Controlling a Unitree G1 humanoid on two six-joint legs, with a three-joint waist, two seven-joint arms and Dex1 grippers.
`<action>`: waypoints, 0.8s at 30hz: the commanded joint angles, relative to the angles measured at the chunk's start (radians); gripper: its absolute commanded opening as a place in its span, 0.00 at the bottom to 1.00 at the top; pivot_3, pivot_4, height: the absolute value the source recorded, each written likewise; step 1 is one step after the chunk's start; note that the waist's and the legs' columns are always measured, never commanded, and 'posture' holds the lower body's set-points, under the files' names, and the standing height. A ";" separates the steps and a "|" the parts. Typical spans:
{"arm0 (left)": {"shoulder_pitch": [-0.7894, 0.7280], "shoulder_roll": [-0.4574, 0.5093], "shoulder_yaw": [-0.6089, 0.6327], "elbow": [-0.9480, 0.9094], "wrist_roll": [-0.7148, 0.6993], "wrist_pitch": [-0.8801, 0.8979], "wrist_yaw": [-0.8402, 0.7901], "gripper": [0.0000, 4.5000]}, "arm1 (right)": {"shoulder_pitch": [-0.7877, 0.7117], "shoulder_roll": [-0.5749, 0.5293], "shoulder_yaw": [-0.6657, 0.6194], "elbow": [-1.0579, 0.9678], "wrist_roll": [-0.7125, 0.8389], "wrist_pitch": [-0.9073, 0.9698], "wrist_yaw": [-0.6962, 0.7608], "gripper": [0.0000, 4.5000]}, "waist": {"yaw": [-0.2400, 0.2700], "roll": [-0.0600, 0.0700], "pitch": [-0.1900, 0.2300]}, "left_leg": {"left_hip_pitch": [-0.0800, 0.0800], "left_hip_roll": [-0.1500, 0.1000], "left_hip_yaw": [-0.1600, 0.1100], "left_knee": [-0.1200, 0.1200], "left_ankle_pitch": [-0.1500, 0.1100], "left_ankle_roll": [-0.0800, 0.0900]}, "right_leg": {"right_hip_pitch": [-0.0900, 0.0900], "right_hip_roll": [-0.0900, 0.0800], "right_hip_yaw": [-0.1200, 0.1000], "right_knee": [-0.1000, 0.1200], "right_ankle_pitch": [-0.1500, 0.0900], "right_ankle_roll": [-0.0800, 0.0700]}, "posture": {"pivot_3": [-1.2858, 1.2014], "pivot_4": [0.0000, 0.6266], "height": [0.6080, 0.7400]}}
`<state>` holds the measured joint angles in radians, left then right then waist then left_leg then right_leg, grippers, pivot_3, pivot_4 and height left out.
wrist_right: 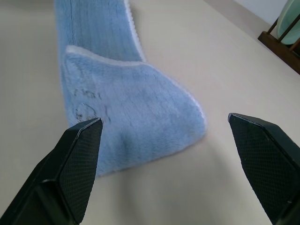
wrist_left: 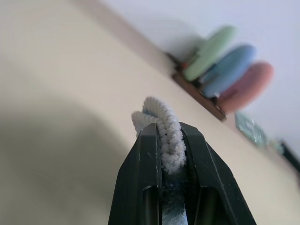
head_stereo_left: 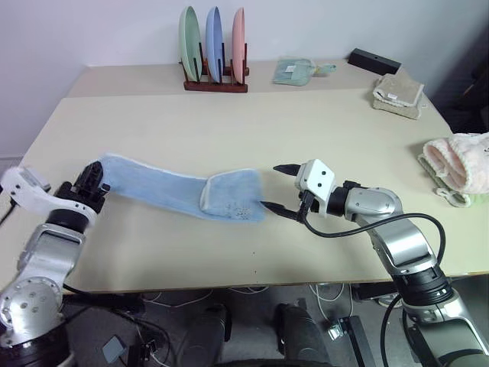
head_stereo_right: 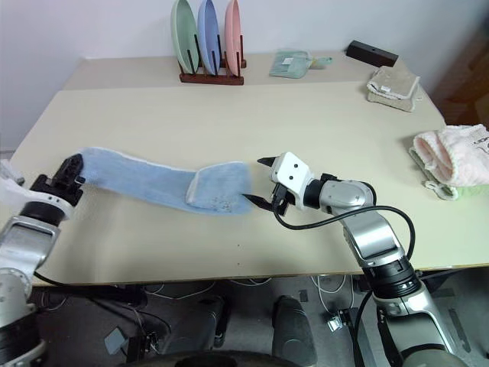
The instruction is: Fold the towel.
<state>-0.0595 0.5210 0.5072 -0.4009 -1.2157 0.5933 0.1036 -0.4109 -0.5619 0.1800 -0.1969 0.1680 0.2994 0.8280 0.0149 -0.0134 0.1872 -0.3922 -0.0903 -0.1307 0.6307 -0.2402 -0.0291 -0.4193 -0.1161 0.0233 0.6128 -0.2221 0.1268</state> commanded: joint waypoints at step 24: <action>-0.249 -0.116 -0.696 -0.059 0.527 0.160 -0.419 0.42 | 0.026 0.004 -0.012 -0.018 -0.047 -0.030 -0.043 0.98 | -0.005 0.000 0.000 | 0.000 0.001 0.000 -0.001 0.000 0.000 | -0.002 0.000 0.000 0.001 0.002 0.004 | 0.52 0.24 1.00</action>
<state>-0.3124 0.4065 -0.2286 -0.4128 -0.6688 0.7527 -0.3041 -0.3803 -0.5604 0.1805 -0.1900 0.1228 0.2916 0.7896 0.0101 -0.0135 0.1876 -0.3925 -0.0895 -0.1313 0.6297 -0.2402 -0.0290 -0.4212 -0.1158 0.0236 0.6135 -0.2201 0.1305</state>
